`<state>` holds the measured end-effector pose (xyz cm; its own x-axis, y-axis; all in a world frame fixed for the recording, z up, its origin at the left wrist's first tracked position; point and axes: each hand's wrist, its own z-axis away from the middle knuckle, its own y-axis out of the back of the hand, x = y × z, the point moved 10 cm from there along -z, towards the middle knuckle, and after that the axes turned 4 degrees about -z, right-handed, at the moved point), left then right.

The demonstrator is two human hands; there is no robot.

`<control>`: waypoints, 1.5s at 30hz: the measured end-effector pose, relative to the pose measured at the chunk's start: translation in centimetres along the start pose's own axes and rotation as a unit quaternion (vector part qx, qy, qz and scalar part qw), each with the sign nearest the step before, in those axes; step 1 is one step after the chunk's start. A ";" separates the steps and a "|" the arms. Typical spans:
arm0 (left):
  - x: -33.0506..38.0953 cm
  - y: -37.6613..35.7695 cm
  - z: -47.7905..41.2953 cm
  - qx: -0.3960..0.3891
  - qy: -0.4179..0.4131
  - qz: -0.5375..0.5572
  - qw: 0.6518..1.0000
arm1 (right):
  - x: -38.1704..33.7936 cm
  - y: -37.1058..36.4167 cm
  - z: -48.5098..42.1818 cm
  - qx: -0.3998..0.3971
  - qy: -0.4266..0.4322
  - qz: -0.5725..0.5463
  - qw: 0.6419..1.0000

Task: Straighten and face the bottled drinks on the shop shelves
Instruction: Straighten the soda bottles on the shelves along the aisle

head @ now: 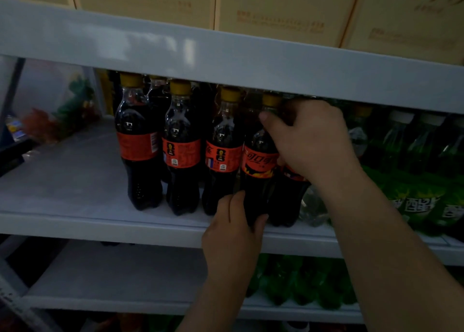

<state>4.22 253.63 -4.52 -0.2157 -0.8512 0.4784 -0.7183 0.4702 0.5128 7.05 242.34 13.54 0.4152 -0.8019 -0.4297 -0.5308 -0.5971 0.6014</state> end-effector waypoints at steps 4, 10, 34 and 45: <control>-0.1 -0.1 0.0 0.012 -0.007 0.003 1.000 | 0.2 4.8 2.3 0.170 0.077 0.051 0.981; 0.0 -0.5 0.0 0.016 -0.015 -0.008 1.000 | 3.8 4.3 3.0 0.176 0.003 0.051 0.983; -5.0 5.2 -1.6 0.049 0.046 0.038 0.997 | -4.9 -3.4 2.6 0.054 0.050 -0.018 0.997; -4.3 3.2 -1.0 -0.033 0.051 0.112 0.992 | -5.6 -5.3 -0.5 0.082 0.024 -0.010 0.996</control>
<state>3.50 258.98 -4.27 -0.2954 -0.6970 0.6534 -0.6145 0.6623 0.4287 7.92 250.02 13.07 0.4607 -0.7898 -0.4051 -0.6336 -0.6122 0.4731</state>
